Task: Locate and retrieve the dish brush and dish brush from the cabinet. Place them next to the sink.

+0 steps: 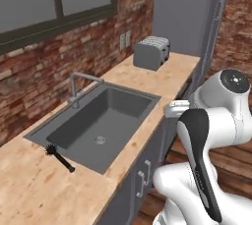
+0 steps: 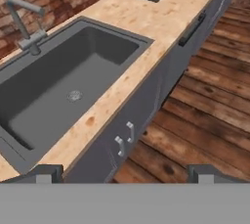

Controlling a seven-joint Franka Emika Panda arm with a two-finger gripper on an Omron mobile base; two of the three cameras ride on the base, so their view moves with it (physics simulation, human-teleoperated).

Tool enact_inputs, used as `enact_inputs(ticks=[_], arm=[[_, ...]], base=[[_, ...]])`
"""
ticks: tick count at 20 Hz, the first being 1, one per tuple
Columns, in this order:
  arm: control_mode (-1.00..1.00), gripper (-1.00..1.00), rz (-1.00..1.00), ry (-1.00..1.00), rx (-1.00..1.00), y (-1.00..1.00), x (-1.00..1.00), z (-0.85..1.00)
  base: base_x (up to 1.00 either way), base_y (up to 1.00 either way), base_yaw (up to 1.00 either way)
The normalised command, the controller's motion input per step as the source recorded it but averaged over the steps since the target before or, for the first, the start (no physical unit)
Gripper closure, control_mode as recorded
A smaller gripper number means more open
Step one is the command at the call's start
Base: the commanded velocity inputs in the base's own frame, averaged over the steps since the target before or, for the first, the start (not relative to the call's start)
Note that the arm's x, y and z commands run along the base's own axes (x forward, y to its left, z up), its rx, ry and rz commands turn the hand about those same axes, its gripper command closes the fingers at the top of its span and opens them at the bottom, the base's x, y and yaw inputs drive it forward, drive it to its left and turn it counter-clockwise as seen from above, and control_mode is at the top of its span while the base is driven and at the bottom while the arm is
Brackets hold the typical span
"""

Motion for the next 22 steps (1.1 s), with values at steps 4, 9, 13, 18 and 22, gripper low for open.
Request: enact_inputs(ticks=[4, 9, 13, 18, 22], arm=[[1.0, -1.0, 0.0, 0.0, 0.0, 0.0, 0.0, 0.0], [1.0, -1.0, 0.0, 0.0, 0.0, 0.0, 0.0, 0.0], [1.0, -1.0, 0.0, 0.0, 0.0, 0.0, 0.0, 0.0], [1.0, -1.0, 0.0, 0.0, 0.0, 0.0, 0.0, 0.0], [1.0, -1.0, 0.0, 0.0, 0.0, 0.0, 0.0, 0.0]], base=[[0.0, 0.0, -0.48], [0.0, 0.0, -0.47], [0.0, 0.0, -0.47], [0.0, 0.0, -0.47], [0.0, 0.0, -0.46]])
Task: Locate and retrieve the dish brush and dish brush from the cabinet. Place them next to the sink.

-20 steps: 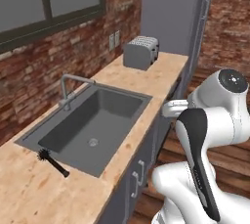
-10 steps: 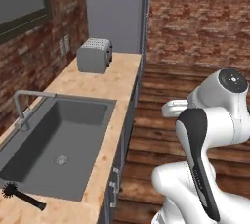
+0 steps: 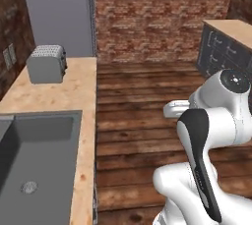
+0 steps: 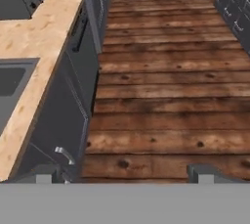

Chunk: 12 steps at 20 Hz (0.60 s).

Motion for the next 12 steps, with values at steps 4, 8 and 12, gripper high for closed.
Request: enact_inputs(ticks=[4, 8, 12], arm=[[1.0, -1.0, 0.0, 0.0, 0.0, 0.0, 0.0, 0.0], [1.0, -1.0, 0.0, 0.0, 0.0, 0.0, 0.0, 0.0], [1.0, -1.0, 0.0, 0.0, 0.0, 0.0, 0.0, 0.0]], base=[[0.01, 0.0, -0.44], [0.0, 0.0, -0.43], [0.0, 0.0, -0.43]])
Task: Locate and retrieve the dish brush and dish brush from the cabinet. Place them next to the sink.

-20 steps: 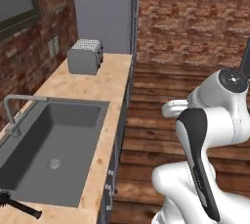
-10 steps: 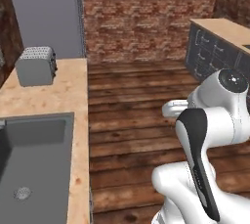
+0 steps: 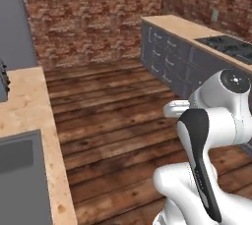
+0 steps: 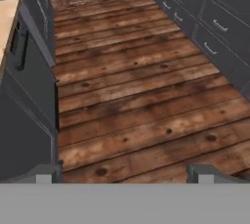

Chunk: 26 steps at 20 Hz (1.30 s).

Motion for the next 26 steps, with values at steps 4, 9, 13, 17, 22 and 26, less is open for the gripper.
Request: enact_inputs(ticks=[4, 9, 13, 17, 22, 26], arm=[[1.0, -1.0, 0.0, 0.0, 0.0, 0.0, 0.0, 0.0], [1.0, -1.0, 0.0, 0.0, 0.0, 0.0, 0.0, 0.0], [1.0, -1.0, 0.0, 0.0, 0.0, 0.0, 0.0, 0.0], [1.0, -1.0, 0.0, 0.0, 0.0, 0.0, 0.0, 0.0], [1.0, -1.0, 0.0, 0.0, 0.0, 0.0, 0.0, 0.0], [1.0, -1.0, 0.0, 0.0, 0.0, 0.0, 0.0, 0.0]], base=[[0.0, 0.0, -0.43], [0.01, 0.0, -0.42], [0.03, 0.0, -0.41], [0.02, 0.0, -0.41], [0.01, 0.0, -0.41], [0.01, 0.0, -0.42]])
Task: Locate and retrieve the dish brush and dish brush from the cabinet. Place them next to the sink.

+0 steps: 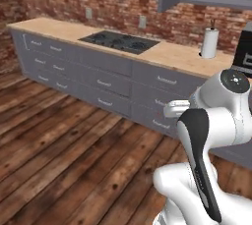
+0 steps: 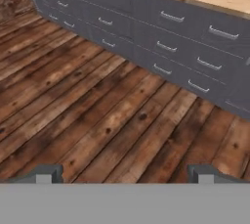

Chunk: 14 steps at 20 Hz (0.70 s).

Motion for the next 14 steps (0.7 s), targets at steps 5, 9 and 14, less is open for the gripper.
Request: enact_inputs(ticks=[5, 9, 14], arm=[[1.0, -1.0, 0.0, 0.0, 0.0, 0.0, 0.0, 0.0], [1.0, -1.0, 0.0, 0.0, 0.0, 0.0, 0.0, 0.0], [1.0, -1.0, 0.0, 0.0, 0.0, 0.0, 0.0, 0.0]], base=[[0.04, 0.0, -0.42], [0.08, 0.0, -0.45], [0.23, 0.1, -0.43]])
